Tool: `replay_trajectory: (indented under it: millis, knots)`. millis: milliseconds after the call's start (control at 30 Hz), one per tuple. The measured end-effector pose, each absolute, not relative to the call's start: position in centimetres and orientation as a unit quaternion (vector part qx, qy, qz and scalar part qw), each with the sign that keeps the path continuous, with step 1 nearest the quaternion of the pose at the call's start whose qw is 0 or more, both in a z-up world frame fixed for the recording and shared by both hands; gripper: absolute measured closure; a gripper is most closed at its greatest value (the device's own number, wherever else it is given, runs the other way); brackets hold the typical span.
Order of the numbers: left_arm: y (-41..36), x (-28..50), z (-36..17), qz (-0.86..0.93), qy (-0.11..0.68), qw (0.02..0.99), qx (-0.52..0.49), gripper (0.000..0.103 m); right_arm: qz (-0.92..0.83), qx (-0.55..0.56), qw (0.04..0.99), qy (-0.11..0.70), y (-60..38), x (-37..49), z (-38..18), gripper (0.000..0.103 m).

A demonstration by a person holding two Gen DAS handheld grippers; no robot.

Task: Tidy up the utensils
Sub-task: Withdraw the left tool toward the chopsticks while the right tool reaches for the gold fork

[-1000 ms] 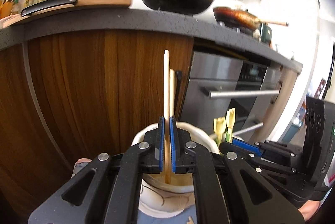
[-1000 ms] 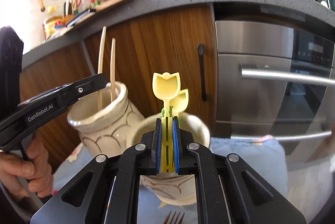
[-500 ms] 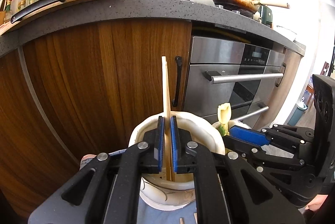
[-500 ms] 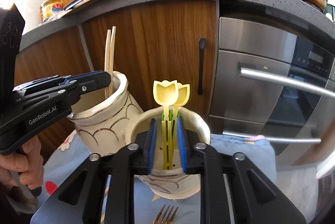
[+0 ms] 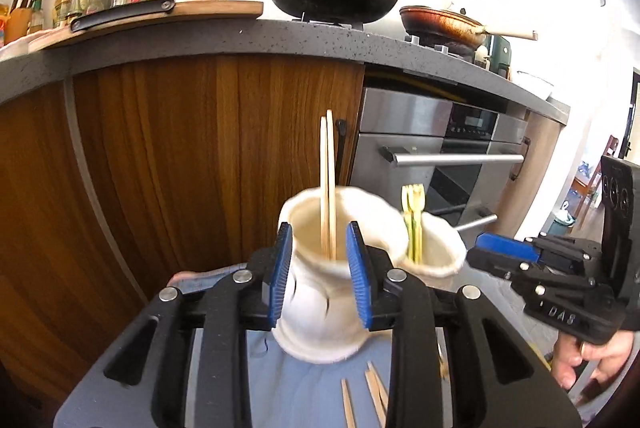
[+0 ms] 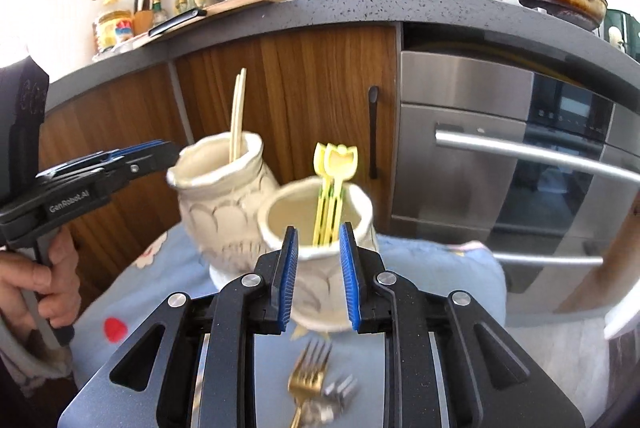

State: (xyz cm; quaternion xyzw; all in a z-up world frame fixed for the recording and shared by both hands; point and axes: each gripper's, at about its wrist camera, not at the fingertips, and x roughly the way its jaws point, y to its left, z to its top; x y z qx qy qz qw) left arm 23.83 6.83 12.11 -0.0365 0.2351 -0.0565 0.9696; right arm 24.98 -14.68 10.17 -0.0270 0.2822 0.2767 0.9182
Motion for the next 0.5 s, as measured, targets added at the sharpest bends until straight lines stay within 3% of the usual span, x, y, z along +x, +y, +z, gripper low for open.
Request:
replay_trajectory:
  millis: [500]
  knots:
    - [6.5, 19.1, 4.3, -0.069, 0.330, 0.941, -0.031, 0.075, 0.265, -0.035, 0.890, 0.370, -16.8, 19.4, 4.6, 0.080]
